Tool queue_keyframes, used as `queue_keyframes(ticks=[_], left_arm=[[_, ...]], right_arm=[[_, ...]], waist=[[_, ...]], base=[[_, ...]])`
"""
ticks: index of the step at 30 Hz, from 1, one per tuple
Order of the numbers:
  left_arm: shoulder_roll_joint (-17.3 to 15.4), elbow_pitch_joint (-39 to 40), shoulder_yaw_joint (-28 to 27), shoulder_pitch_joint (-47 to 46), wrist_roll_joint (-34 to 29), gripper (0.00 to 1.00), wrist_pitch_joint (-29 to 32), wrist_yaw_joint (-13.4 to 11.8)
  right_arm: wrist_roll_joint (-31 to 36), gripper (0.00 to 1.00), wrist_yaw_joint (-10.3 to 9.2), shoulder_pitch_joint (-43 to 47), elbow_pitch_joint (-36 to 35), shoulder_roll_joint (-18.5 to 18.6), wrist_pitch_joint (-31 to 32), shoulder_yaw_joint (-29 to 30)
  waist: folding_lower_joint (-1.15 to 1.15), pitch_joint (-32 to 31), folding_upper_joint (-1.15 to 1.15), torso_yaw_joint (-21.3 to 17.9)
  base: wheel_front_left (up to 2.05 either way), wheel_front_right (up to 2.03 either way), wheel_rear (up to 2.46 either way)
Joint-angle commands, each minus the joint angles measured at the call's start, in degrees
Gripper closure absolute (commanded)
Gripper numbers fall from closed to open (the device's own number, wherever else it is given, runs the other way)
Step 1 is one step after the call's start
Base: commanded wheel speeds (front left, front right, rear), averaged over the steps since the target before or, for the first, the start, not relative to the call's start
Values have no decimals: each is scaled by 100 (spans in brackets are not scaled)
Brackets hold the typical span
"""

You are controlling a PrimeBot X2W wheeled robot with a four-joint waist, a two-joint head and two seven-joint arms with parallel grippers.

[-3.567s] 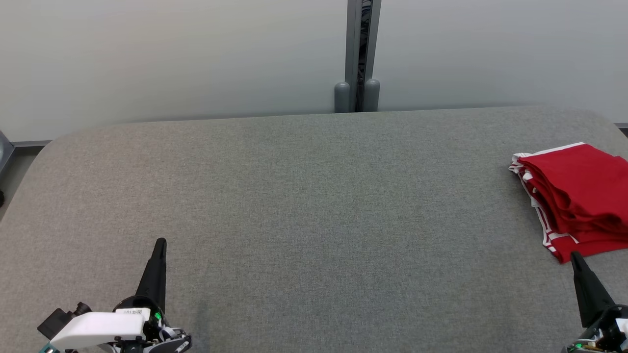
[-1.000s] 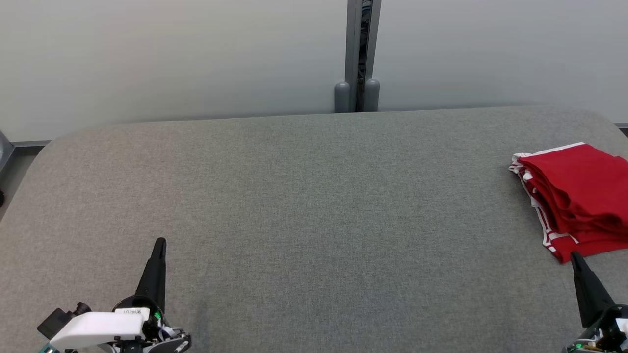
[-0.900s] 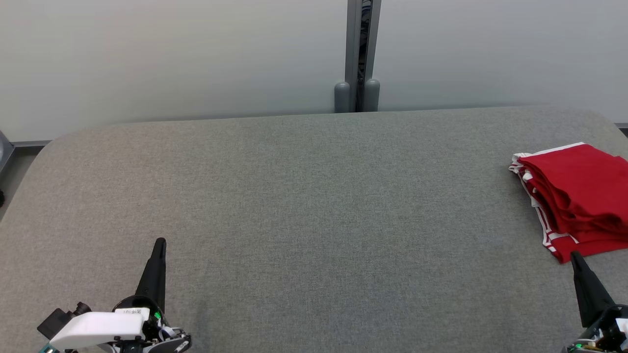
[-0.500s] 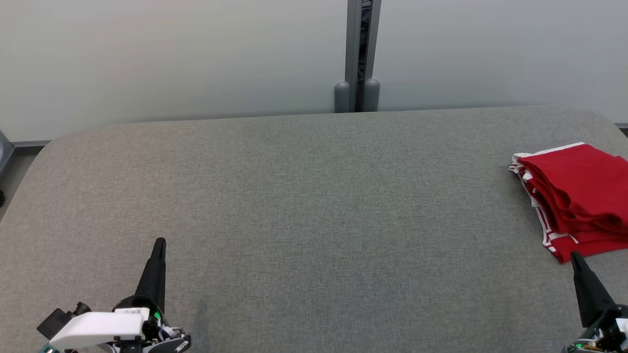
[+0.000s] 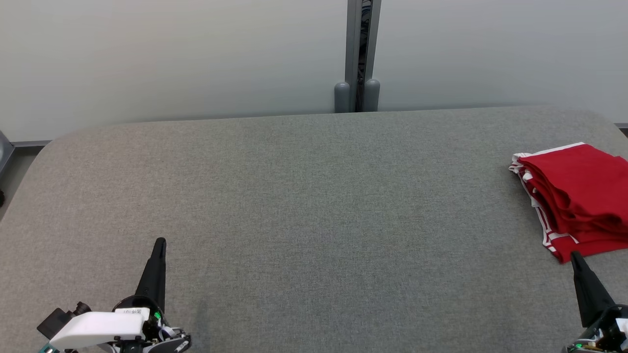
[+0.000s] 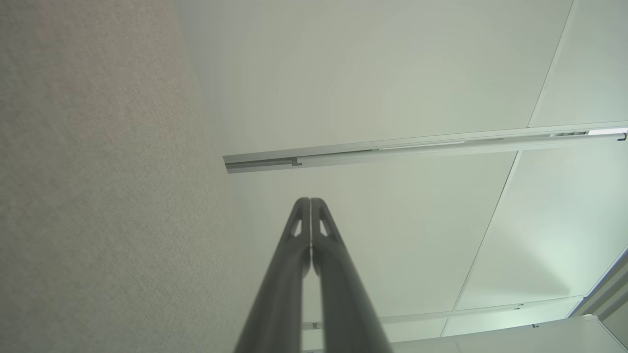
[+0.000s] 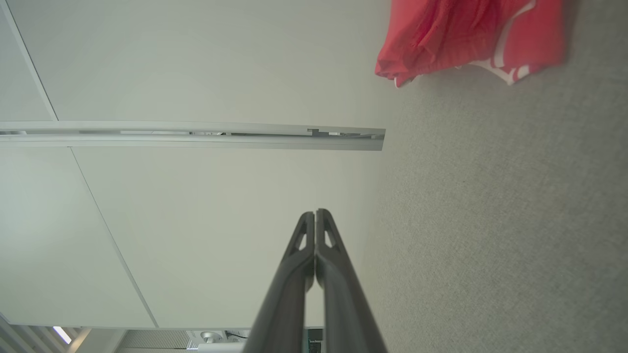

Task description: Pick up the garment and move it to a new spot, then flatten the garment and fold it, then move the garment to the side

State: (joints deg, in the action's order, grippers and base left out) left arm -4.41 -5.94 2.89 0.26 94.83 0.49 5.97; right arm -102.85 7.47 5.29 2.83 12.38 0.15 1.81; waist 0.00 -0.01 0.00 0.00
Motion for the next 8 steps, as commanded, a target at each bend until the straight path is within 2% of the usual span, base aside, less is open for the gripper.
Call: queue_keyframes(ticks=[1, 8], left_arm=[[-9, 19, -28, -85, -28, 100, 17, 3], [-5, 19, -32, -85, -32, 100, 21, 2]], right_arm=[[-22, 100, 4, -26, -13, 37, 7, 14], [-23, 100, 4, -26, -13, 37, 7, 13]], waist=[[0, 0, 0, 0], [0, 0, 0, 0]], base=[[0, 0, 0], [0, 0, 0]])
